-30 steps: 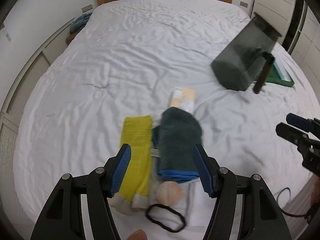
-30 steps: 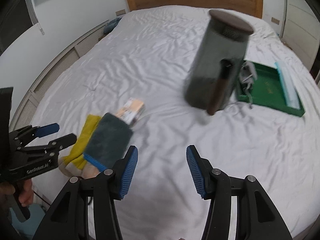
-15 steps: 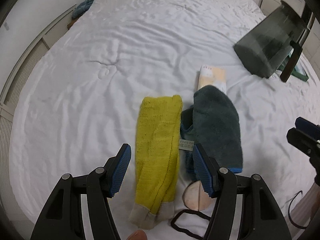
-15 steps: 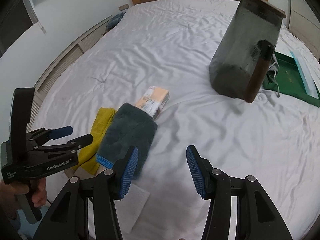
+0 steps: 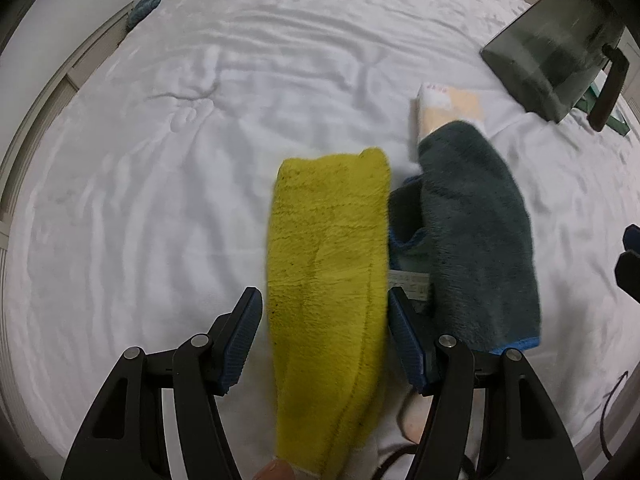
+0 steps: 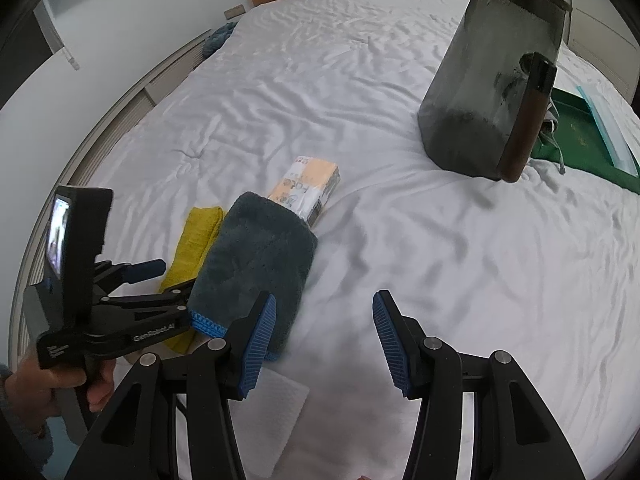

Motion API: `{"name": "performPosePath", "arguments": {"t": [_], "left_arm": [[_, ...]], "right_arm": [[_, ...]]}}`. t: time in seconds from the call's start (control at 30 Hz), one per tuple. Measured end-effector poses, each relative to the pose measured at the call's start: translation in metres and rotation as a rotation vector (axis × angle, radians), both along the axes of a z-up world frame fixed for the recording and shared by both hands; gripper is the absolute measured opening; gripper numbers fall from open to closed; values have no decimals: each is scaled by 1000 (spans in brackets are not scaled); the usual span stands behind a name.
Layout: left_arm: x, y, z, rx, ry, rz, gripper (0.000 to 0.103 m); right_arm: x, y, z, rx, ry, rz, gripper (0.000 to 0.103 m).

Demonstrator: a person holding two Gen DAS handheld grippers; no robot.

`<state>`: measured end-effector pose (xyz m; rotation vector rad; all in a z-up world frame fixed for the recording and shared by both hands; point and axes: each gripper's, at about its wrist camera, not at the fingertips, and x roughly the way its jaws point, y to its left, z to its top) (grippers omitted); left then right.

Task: Organize soft objects
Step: 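Grasp the yellow towel with the left tool while the right tool grasps the dark green towel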

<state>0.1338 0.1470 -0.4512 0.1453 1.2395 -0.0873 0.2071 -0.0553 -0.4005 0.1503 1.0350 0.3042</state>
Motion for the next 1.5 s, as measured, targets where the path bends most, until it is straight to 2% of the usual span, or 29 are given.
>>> {"name": "performPosePath", "arguments": {"t": [0.4, 0.6, 0.77, 0.83, 1.0, 1.33, 1.5], "left_arm": [[6, 9, -18, -28, 29, -44, 58], [13, 14, -24, -90, 76, -65, 58], [18, 12, -32, -62, 90, -77, 58], [17, 16, -30, -56, 89, -66, 52], [18, 20, -28, -49, 86, -53, 44], [23, 54, -30, -8, 74, -31, 44], [27, 62, -34, -28, 82, -28, 45]], "right_arm": [[10, 26, -20, 66, 35, -7, 57], [15, 33, -27, 75, 46, -9, 58], [18, 34, -29, 68, 49, -8, 58], [17, 34, -28, 71, 49, -6, 58], [22, 39, -33, 96, 59, -1, 65], [40, 55, -54, 167, 104, -11, 79], [49, 71, -69, 169, 126, -16, 83]]}}
